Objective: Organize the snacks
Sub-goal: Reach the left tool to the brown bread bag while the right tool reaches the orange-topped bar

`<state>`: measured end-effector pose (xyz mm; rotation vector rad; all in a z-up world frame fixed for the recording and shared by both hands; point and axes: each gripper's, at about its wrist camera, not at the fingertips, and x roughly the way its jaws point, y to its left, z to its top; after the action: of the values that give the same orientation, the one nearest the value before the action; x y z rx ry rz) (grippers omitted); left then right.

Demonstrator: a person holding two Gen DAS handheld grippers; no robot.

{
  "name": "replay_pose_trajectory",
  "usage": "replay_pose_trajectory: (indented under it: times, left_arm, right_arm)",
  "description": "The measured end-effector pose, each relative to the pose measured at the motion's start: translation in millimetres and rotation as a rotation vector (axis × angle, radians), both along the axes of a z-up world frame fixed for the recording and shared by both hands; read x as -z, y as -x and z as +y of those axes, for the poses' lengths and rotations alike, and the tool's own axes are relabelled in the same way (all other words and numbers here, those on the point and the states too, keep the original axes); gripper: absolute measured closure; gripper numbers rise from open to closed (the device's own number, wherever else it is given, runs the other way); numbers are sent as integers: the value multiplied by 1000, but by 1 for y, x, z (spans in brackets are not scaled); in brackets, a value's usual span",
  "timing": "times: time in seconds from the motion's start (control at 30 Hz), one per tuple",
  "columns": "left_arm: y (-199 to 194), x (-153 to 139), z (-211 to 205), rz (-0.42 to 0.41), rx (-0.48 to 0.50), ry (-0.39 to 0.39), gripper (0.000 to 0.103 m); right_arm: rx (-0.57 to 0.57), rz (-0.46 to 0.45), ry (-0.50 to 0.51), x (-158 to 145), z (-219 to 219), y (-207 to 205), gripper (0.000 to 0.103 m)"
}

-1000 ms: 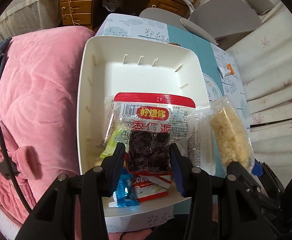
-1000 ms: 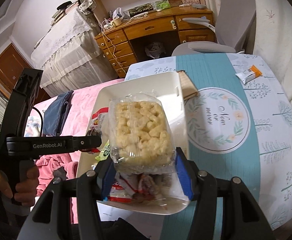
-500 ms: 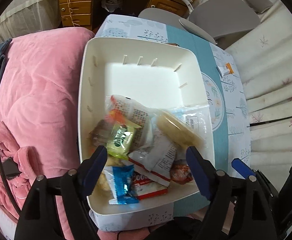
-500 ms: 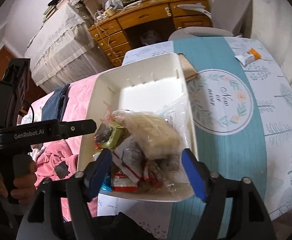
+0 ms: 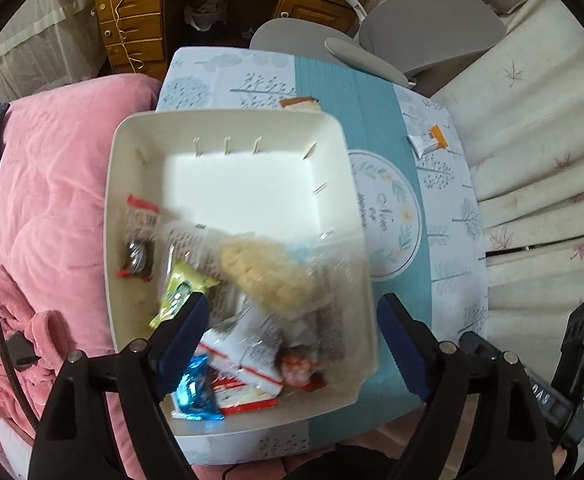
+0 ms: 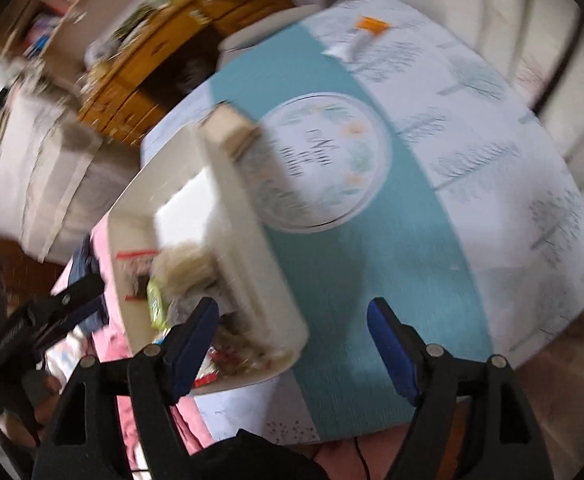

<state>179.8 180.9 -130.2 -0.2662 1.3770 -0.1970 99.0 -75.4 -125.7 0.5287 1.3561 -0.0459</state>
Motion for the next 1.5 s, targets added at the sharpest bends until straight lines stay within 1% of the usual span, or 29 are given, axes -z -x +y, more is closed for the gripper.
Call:
replay_pose_trajectory:
  times: [0.13,0.2,0.3,0.43,0.63,0.83,1.03,1.23,1.5]
  left_arm:
    - [-20,-8,-19,-1,-22,-26,18]
    - [-31,-13,-26,16,-47,-32,18]
    - [-48,-22,-36,19,-78,-27,18]
    - [-73,-32,-54,1,-114,-50,18]
    - [-112,-27,-72,21,-186,-39,18]
    - [-151,-9,-84,51,-255,-65,18]
    - [-194,16,-88,89,-310,-100,18]
    - [-228,54,-91,168,-321,-147,18]
    - [-256,101,-92,259,-329,-163,18]
  right_arm:
    - [94,26,-18,-7,-36,-14,26]
    - [131,35,-27,-11,-53,-24,25]
    - [155,32,-28,-15,-73,-43,25]
    - [173,25,-59,-17,-96,-73,25]
    - [191,22,-100,-11,-123,-123,25]
    - [214,32,-134,4,-149,-169,25]
    - [246,45,-146,25,-167,-208,25]
    - [280,55,-134,52,-179,-249,25]
    - [323,89,-102,98,-188,-291,25]
